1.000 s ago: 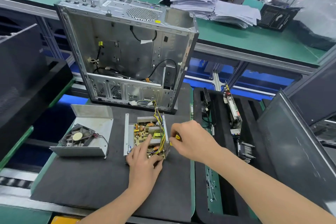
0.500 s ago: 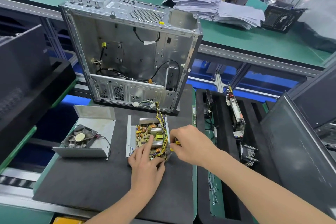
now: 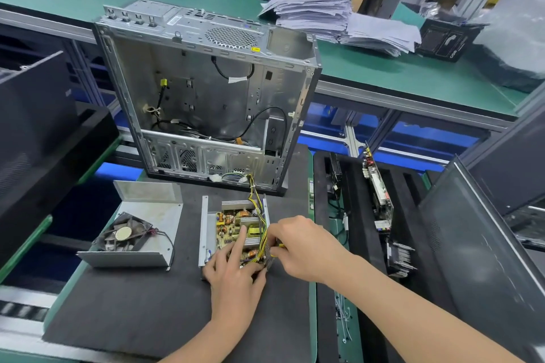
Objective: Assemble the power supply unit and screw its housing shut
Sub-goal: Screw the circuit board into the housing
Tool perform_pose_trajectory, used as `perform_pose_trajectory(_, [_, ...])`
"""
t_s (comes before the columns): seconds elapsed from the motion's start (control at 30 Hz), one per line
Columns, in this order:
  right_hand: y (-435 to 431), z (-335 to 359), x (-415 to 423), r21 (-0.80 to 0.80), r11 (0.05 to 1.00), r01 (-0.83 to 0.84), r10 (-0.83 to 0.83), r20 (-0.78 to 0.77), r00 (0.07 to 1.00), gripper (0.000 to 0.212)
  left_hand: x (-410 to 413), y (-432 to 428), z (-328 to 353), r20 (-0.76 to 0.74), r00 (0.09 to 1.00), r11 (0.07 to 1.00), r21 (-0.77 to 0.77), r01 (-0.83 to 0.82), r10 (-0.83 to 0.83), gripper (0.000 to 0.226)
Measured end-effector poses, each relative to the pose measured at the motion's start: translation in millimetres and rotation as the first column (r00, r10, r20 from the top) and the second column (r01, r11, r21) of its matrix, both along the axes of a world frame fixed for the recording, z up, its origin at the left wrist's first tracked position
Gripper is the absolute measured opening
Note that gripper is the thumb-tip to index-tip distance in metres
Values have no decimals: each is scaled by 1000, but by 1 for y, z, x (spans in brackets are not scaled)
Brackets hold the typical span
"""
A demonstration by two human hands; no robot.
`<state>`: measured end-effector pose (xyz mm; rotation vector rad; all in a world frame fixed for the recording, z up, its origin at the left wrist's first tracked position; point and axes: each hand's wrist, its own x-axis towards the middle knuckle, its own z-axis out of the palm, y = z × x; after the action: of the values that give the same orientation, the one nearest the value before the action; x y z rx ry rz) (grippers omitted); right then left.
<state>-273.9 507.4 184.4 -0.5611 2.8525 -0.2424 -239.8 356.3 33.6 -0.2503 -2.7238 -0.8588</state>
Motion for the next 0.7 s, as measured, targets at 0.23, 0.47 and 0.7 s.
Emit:
perform_pose_trajectory(0.23, [3, -1, 0, 13, 998, -67, 67, 16, 998, 10, 1, 0, 5, 2, 1000, 1000, -6, 6, -6, 23])
perform_pose_trajectory(0.47, [5, -1, 3, -3, 997, -75, 75, 17, 997, 10, 1, -2, 5, 11, 1000, 1000, -4, 24, -24, 23])
perform_pose_trajectory(0.7, [3, 0, 4, 44, 989, -143, 142, 25, 990, 16, 0, -2, 8, 20, 1000, 1000, -10, 16, -16, 23])
